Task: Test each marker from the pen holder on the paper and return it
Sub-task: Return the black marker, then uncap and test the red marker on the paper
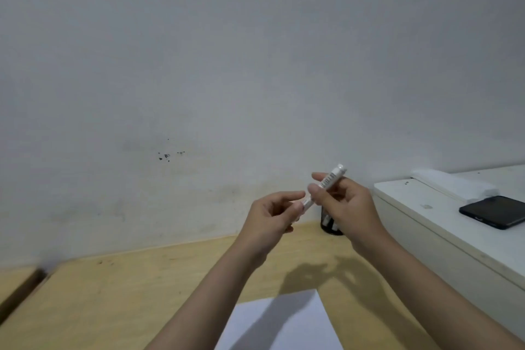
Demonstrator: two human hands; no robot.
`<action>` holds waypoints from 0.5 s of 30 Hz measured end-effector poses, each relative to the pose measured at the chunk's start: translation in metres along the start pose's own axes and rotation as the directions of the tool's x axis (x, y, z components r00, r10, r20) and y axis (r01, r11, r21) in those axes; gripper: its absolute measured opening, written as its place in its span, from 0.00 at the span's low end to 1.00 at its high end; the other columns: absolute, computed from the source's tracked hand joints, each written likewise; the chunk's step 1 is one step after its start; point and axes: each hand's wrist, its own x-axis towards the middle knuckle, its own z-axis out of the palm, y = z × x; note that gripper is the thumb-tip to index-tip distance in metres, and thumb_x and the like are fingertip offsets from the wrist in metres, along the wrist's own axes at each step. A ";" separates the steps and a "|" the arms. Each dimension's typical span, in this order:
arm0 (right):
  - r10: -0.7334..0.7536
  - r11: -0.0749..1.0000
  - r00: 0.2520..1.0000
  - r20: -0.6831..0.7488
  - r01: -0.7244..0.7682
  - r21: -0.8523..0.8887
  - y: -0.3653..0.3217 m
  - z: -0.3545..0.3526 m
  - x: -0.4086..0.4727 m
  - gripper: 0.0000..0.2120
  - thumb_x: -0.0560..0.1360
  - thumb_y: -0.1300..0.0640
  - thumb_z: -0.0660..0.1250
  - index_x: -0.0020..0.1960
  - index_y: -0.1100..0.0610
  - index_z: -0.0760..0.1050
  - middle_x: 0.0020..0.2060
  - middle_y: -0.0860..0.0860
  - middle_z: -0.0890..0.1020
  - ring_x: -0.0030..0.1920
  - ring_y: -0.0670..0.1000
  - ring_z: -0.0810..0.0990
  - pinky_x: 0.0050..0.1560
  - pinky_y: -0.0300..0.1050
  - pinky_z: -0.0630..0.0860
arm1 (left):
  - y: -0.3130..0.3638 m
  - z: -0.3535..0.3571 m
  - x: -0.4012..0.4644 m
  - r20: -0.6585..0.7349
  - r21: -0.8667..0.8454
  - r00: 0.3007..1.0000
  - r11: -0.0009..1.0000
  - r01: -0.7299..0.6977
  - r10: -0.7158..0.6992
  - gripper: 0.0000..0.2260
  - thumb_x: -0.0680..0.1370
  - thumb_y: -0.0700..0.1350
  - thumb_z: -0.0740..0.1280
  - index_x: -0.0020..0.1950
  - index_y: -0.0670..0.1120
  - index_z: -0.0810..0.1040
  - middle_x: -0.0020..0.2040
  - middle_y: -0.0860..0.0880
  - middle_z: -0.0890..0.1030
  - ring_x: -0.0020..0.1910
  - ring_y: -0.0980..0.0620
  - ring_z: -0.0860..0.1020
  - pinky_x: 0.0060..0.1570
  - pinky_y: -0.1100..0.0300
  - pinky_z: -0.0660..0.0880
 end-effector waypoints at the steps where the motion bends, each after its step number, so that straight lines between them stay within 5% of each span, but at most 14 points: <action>1: 0.013 0.999 1.000 0.012 -0.014 0.032 -0.003 0.006 -0.004 0.06 0.71 0.57 0.71 0.47 0.53 0.81 0.38 0.50 0.83 0.41 0.48 0.80 0.46 0.43 0.77 | 0.001 -0.006 -0.007 -0.009 0.010 1.000 1.000 -0.009 0.009 0.07 0.75 0.42 0.67 0.52 0.48 0.80 0.40 0.49 0.79 0.39 0.55 0.77 0.38 0.64 0.75; 7: -0.063 0.983 0.998 0.013 0.060 0.171 -0.021 0.024 -0.024 0.08 0.69 0.56 0.71 0.48 0.55 0.80 0.37 0.50 0.81 0.40 0.46 0.80 0.43 0.40 0.81 | 0.010 -0.045 -0.042 -0.067 0.060 0.995 0.995 -0.073 0.077 0.07 0.69 0.33 0.71 0.46 0.38 0.80 0.34 0.51 0.80 0.34 0.56 0.77 0.33 0.69 0.73; 11: -0.116 0.985 0.982 0.149 0.094 0.147 -0.025 0.034 -0.037 0.17 0.63 0.51 0.72 0.49 0.55 0.81 0.30 0.43 0.80 0.35 0.44 0.79 0.40 0.38 0.79 | 0.018 -0.052 -0.055 -0.079 0.116 0.981 0.979 -0.169 0.179 0.05 0.70 0.33 0.71 0.45 0.37 0.82 0.35 0.48 0.82 0.34 0.58 0.79 0.36 0.69 0.75; 15: -0.149 0.986 0.957 0.250 0.124 0.111 -0.026 0.043 -0.045 0.10 0.64 0.54 0.73 0.43 0.57 0.82 0.28 0.50 0.80 0.26 0.47 0.75 0.28 0.38 0.74 | 0.022 -0.052 -0.063 -0.083 0.114 0.978 0.977 -0.181 0.191 0.05 0.70 0.33 0.71 0.45 0.37 0.80 0.34 0.46 0.81 0.33 0.54 0.79 0.37 0.66 0.76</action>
